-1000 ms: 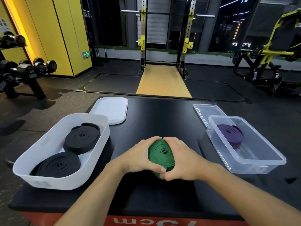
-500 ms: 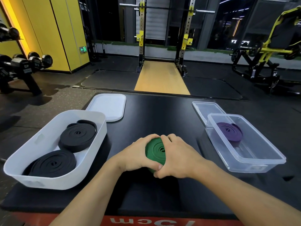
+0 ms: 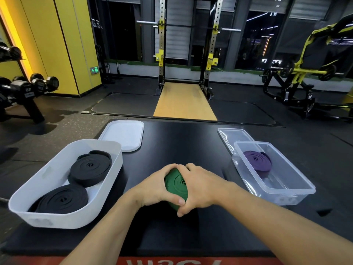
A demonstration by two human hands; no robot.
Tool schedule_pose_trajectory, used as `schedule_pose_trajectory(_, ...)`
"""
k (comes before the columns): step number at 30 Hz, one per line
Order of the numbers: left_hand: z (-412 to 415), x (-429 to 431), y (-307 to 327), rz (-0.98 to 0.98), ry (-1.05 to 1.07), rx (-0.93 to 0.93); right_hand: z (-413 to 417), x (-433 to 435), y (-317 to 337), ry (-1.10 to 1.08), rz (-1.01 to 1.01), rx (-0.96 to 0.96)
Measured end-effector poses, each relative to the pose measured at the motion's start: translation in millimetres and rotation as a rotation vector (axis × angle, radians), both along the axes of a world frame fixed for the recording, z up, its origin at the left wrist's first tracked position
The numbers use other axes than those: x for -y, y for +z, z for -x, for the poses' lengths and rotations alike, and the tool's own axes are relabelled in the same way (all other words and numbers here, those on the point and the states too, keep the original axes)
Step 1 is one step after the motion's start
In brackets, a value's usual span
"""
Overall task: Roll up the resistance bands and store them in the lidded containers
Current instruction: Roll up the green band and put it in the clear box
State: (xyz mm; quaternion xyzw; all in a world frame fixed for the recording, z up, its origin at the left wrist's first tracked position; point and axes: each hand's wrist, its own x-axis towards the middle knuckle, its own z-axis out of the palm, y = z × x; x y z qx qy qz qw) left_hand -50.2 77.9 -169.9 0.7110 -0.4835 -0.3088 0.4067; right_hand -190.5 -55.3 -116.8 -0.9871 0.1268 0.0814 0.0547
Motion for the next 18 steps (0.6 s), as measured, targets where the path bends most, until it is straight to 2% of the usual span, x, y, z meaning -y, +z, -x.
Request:
schedule_pose_trajectory(3, 3.5, -1.7, 1.5, 0.017, 0.0, -0.023, -4.0, 0.0, 7.9, 0.046, 0.067, -0.042)
schedule_pose_trajectory(9, 11.0, -7.1, 1.3, 0.052, 0.031, 0.009, 2.8, -2.1, 3.0, 0.088, 0.122, 0.017)
schedule_pose_trajectory(16, 28.8, -1.5, 2.6, 0.077, -0.006, 0.036, 26.1, 6.6, 1.1, 0.022, 0.051, 0.065)
schedule_pose_trajectory(18, 35.8, 3.1, 1.4, 0.114, -0.021, -0.033, 38.1, 12.1, 4.2, 0.005, 0.05, 0.072)
